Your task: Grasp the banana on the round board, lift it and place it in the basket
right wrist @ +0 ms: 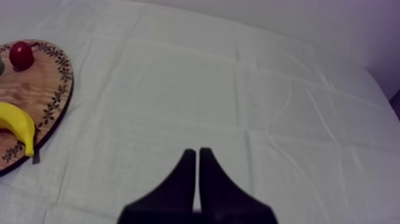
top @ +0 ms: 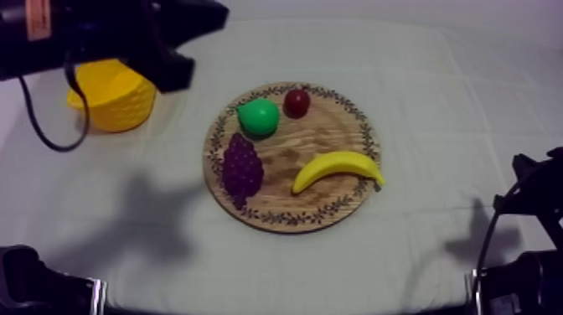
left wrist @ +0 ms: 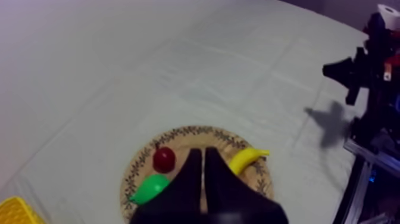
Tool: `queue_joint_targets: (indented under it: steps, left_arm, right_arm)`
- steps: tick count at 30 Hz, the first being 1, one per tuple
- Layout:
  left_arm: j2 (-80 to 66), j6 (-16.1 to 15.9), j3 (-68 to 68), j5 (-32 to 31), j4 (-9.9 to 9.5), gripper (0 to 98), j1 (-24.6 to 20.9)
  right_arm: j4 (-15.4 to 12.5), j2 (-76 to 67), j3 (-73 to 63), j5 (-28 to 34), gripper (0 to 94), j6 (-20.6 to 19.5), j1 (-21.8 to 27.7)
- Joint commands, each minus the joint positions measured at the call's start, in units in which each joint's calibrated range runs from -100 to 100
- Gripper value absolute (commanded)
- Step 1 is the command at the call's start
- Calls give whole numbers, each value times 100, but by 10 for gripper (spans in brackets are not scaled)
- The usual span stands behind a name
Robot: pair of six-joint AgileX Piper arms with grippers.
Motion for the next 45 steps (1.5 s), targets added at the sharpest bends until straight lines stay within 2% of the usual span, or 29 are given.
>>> queue_joint_targets:
  steps: [1,9,19,21,22,25,28,33,40,45]
  left_arm:
    - [167,-10,-13,19,-13,6,128]
    - [651,-68,197,42,-44,10,391]
    - [1069,1,420,-99,-55,26,472]
    - [1126,32,477,-201,-57,66,459]
    - [1156,51,499,-232,-57,122,450]
    - [1250,215,535,-208,-101,414,422]
    - [1312,335,588,-208,-176,545,423]
    - [1393,482,683,-395,-309,608,436]
    - [1524,123,647,-342,-90,674,439]
    - [1764,-88,669,-322,-20,682,441]
  right_arm:
    - [1,-2,2,-2,3,0,-1]
    - [1,-2,2,-2,3,0,-1]
    - [1,-2,2,-2,3,0,-1]
    - [1,-2,2,-2,3,0,-1]
    - [1,-2,2,-2,3,0,-1]
    - [1,-2,2,-2,3,0,-1]
    - [1,-2,2,-2,3,0,-1]
    - [1,-2,2,-2,3,0,0]
    - [1,-2,2,-2,3,0,-1]
    - [1,-2,2,-2,3,0,-1]
